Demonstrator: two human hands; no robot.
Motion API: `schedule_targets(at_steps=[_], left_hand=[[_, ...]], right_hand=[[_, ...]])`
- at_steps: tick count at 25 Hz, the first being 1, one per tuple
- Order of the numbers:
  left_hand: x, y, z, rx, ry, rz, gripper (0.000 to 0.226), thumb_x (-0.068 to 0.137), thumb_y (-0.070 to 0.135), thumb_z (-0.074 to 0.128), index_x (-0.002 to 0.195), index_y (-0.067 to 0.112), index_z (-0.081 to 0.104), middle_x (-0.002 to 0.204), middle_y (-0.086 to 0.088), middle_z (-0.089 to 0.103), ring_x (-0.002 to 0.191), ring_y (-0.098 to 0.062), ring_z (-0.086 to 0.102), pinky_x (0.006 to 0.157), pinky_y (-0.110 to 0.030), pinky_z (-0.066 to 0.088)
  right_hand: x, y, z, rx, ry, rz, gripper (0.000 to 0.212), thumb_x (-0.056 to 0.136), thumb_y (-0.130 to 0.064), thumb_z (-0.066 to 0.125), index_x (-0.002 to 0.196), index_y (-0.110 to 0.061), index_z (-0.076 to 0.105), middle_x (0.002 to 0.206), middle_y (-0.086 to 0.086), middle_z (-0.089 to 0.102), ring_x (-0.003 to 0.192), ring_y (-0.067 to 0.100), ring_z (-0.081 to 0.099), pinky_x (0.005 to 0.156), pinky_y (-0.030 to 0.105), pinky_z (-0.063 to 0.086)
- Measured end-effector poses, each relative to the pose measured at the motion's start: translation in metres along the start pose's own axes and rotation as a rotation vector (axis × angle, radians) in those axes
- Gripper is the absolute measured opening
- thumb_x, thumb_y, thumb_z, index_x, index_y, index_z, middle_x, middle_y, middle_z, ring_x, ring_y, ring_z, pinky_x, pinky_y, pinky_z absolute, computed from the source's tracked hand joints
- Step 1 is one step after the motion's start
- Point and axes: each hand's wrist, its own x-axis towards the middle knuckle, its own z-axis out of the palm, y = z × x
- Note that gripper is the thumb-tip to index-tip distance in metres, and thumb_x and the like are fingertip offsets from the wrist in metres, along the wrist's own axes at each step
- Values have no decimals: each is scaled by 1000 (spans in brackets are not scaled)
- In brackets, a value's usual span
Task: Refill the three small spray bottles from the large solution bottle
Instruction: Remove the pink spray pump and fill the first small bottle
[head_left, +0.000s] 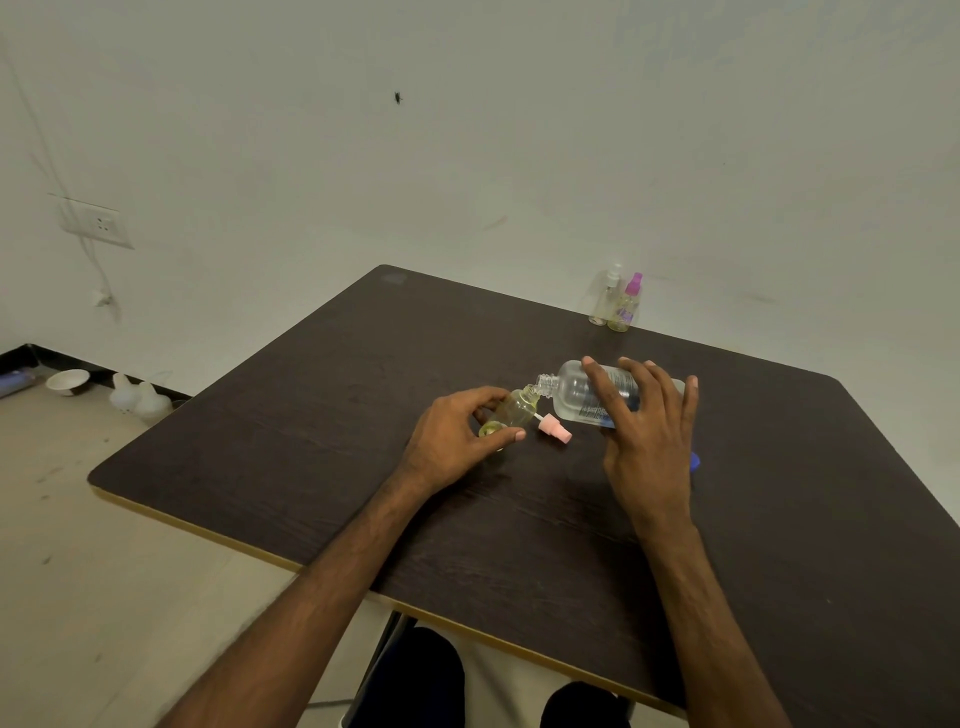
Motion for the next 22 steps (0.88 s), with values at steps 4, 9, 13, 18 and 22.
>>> schedule_targets(at_steps=[4,9,13,18,22], left_hand=[[0,0,0,0,-2,0,56,77,49,79,126,27,64,106,17,68,93,1,64,76,-25,58],[0,0,0,-3,-4,0,56,77,47,80,127,26,64,106,15,68,93,0,64,76,-25,58],[0,-1,-1,-1,-8,6,56,77,48,79,126,26,65,106,16,68,93,1,64,77,-24,58],[0,-2,1,-16,6,1,54,77,49,80,124,27,66,105,14,70,92,0,65,76,-27,59],[0,-2,1,-10,1,-8,56,76,50,80,125,27,66,107,14,70,93,0,65,81,-29,59]], right_hand=[[0,0,0,-9,-21,3,101,68,9,76,150,-33,34,143,14,43,138,33,31,120,42,-13],[0,-1,0,-18,-24,8,102,67,10,76,150,-33,35,143,14,42,138,33,31,120,42,-13],[0,-2,-1,-20,-18,9,100,67,12,74,149,-32,37,143,14,43,138,32,31,120,42,-13],[0,-2,-2,-21,-21,10,102,66,12,75,149,-33,36,143,14,42,139,32,30,120,41,-14],[1,-2,-2,-15,-18,10,103,67,12,75,149,-33,34,143,14,43,138,32,31,120,41,-14]])
